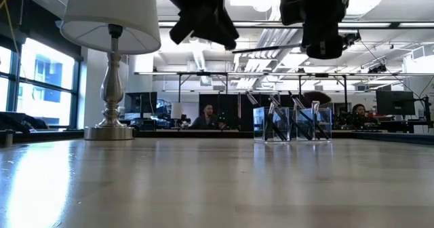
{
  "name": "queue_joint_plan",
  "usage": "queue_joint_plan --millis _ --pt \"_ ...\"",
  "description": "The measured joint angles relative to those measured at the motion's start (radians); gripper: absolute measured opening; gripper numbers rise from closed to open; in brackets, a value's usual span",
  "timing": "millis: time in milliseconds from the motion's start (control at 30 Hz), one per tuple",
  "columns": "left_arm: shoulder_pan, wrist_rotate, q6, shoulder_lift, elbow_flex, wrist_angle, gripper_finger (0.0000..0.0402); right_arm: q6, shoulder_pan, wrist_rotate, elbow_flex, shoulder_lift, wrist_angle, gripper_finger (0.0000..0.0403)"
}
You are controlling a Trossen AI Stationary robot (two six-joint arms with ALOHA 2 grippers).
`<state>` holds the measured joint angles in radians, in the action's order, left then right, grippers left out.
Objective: Put items in baskets/containers
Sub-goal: Put the eyeshadow brush into the transparent organizer
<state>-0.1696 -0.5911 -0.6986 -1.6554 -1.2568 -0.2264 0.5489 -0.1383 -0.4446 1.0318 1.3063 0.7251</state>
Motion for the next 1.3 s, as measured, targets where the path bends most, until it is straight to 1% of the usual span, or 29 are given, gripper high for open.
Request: queue_joint_plan --millis 67,200,400,533,600,733,833,1067,1167,1233,1300 --pt "0.001 -0.015 -0.033 0.003 -0.002 -0.003 0.0133 0.016 0.0 -0.002 0.005 0.012 -0.001 0.0" --pt "0.0 -0.04 -0.04 -0.001 0.0 -0.01 0.0133 0.056 0.001 0.009 0.006 0.049 -0.002 0.0" --pt "0.0 0.011 -0.142 0.0 0.0 -0.014 0.0133 0.12 0.008 -0.041 0.006 0.092 -0.109 0.0" --pt "0.0 0.022 -0.178 -0.026 0.0 -0.001 0.0133 0.135 0.024 -0.036 0.006 0.096 -0.127 0.0" --pt "0.0 0.027 -0.213 -0.031 0.003 -0.028 0.0133 0.149 0.03 -0.034 0.006 0.095 -0.136 0.0" --pt "0.01 0.035 -0.261 -0.045 -0.001 0.003 0.0133 0.166 0.045 -0.041 0.006 0.095 -0.164 0.0" --pt "0.021 0.034 -0.266 -0.074 0.004 -0.012 0.0133 0.18 0.051 -0.035 0.006 0.095 -0.167 0.0" --pt "0.039 0.018 -0.288 -0.09 0.001 0.015 0.0133 0.188 0.049 -0.026 0.006 0.095 -0.176 0.0" --pt "0.047 0.025 -0.288 -0.089 0.001 0.033 0.0122 0.187 0.05 -0.026 0.006 0.095 -0.177 0.0" --pt "0.047 0.024 -0.286 -0.089 0.001 0.05 0.0105 0.186 0.05 -0.026 0.006 0.095 -0.177 0.0" --pt "0.049 0.024 -0.286 -0.088 0.001 0.063 0.008 0.186 0.047 -0.026 0.006 0.095 -0.179 0.0"
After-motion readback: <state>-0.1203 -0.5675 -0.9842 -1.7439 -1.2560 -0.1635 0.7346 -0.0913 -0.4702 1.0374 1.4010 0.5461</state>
